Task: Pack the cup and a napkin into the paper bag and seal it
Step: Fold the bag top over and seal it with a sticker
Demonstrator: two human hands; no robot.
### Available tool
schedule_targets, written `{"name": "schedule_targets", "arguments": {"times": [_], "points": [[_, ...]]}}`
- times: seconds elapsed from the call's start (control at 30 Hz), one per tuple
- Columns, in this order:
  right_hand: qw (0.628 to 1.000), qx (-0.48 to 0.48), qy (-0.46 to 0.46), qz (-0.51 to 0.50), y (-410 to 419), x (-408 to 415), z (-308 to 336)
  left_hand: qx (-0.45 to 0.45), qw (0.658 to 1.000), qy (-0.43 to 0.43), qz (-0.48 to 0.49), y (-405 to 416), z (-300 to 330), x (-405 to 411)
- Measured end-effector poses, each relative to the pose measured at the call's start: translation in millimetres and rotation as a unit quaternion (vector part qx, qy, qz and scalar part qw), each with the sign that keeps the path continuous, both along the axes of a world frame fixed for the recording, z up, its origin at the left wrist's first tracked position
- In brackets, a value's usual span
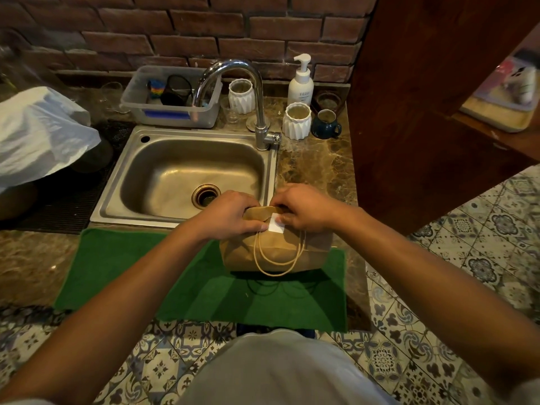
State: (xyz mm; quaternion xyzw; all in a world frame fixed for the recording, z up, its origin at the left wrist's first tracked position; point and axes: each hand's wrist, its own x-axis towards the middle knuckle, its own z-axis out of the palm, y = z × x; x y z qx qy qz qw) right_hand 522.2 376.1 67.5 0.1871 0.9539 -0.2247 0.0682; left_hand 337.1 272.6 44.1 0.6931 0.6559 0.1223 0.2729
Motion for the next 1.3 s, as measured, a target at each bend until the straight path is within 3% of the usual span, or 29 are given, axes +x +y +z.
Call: {"name": "schedule_targets", "arguments": {"times": [0.4,0.63,0.77,1.0,1.17,1.3], "points": [[0.999,-0.009,-0.004,-0.037,7.5,11.2,-7.6,0.011,1.000,0.025,0.003,2.7,2.8,2.2],[0.997,0.046,-0.001,-0.063,12.5,20.3,-7.7,0.002,1.000,0.000,-0.001,5.5,7.6,9.4],[0.995,0.011,0.017,-0.094,15.8,38.3,-17.2,0.004,1.000,-0.003,0.013,1.9,2.0,1.9],[0.960,-0.095,0.157,-0.210,14.3,84.2,-34.4,0.007,0.985,-0.129,0.114,-27.9,-4.9,-10.8],[0.921,-0.198,0.204,-0.268,6.3,94.8,-44.3,0.008,0.932,-0.266,0.247,-40.5,-12.0,7.5],[0.901,-0.219,0.224,-0.299,-0.9,95.9,-50.2,0.023,0.910,-0.294,0.292,-43.6,-10.9,21.0]]}}
